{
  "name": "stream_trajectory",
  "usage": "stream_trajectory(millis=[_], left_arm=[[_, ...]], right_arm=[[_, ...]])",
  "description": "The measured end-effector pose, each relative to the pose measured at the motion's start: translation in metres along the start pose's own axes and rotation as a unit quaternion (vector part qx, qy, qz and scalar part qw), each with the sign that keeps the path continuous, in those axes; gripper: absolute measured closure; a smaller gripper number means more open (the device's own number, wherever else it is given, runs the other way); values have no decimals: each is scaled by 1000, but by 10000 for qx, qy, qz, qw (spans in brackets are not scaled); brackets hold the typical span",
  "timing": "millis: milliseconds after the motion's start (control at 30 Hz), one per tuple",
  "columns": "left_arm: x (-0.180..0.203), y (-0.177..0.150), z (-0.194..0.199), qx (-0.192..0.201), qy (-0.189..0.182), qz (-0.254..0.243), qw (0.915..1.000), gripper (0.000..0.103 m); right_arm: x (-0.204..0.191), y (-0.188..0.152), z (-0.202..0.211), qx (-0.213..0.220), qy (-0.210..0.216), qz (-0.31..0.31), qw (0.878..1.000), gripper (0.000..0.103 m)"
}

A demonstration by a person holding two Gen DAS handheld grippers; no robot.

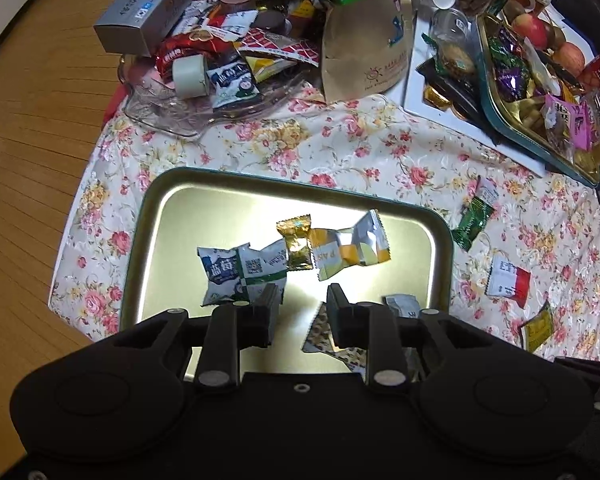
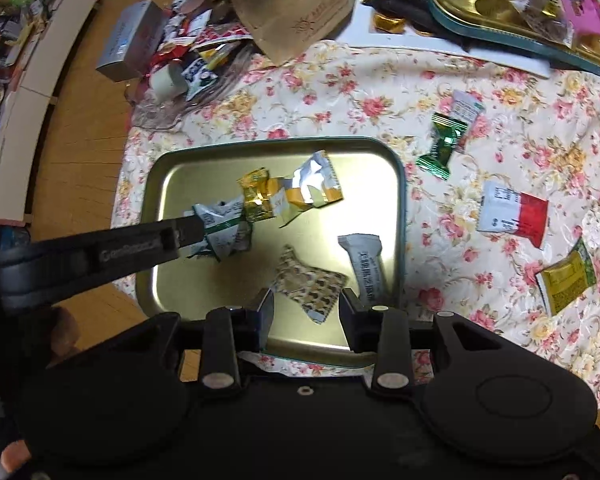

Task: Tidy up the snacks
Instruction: 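Reach the right gripper to the yellow-green packet and close on it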

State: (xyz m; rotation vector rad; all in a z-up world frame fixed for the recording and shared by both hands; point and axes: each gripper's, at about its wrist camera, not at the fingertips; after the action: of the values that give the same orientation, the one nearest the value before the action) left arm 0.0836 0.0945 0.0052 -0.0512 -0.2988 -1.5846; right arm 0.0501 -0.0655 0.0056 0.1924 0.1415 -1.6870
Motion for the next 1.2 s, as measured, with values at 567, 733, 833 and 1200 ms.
stream_trajectory(millis=[567, 733, 833, 1200], left_arm=[[23, -8, -16, -203, 450, -566, 9972, 67], [30, -9, -19, -250, 487, -642, 9964, 67], [38, -11, -19, -243, 526, -744, 9955, 67], [71, -15, -22, -221, 463, -1035, 9933, 67]], right_arm=[[10, 1, -6, -19, -550, -84, 9984, 64], [22, 0, -11, -67, -741, -177, 9971, 64], [33, 0, -14, -134, -806, -293, 9962, 64], [119, 6, -7, -185, -912, -1300, 9871, 64]])
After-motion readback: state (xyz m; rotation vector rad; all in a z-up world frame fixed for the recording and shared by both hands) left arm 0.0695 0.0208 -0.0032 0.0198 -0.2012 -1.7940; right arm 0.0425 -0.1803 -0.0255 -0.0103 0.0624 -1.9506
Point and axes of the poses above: each gripper's, at about its wrist camera, not at the fingertips, and z roughly against the way its jaws point, x to its right, y to its top, and after that the axes turned 8 degrees about -y, right-handed
